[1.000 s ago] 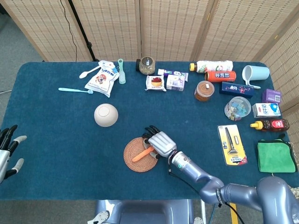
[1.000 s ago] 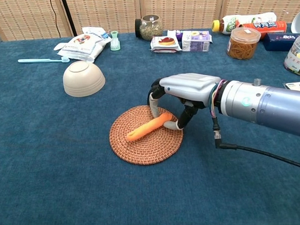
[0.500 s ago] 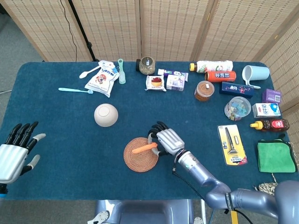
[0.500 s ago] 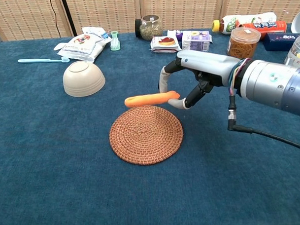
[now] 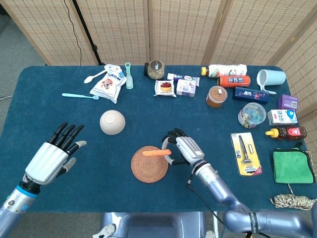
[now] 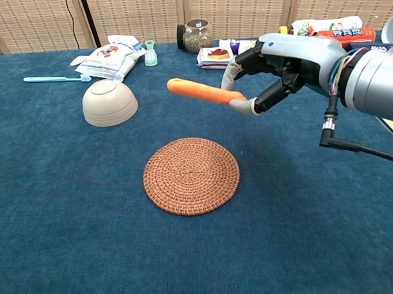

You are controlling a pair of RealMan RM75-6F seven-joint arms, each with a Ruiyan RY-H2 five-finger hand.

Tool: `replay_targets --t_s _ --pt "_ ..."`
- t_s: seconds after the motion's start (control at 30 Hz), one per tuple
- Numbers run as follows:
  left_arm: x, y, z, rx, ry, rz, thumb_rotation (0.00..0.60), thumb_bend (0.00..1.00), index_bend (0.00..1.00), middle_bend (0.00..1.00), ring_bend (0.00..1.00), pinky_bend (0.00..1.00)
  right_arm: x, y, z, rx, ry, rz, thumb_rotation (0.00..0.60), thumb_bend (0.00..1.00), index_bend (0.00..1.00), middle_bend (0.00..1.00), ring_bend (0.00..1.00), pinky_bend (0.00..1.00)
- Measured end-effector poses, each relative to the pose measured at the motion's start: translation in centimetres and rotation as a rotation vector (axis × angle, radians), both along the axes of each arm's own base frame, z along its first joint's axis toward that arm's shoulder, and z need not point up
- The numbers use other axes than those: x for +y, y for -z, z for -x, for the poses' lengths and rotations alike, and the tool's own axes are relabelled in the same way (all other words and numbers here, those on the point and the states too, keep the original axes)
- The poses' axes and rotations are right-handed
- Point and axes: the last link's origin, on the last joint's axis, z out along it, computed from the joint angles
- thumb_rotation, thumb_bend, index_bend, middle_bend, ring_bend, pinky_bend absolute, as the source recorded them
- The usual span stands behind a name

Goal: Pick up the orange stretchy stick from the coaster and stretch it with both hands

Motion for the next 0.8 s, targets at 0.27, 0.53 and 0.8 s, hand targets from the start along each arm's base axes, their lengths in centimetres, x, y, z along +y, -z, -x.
replay_targets --t_s 0.27,0.53,0.8 --pt "1.3 1.5 -2.1 -0.004 0.093 0.024 0.600 0.31 0.35 0.02 0.06 0.00 0.8 0.2 -0.6 -0.041 0.054 -0.087 0.600 0.44 0.68 0.32 0.15 0.00" --pt "2.6 4.1 -4.2 -0.019 0.205 0.069 0.600 0.31 0.35 0.02 0.06 0.00 1.3 1.0 -2.0 -0.108 0.088 -0.159 0.600 0.44 0.69 0.32 0.15 0.00" --pt "3.1 6.0 -5.1 -0.065 0.231 0.113 0.600 0.31 0.38 0.03 0.06 0.00 0.8 1.6 -2.7 -0.146 0.118 -0.173 0.600 0.44 0.69 0.32 0.15 0.00"
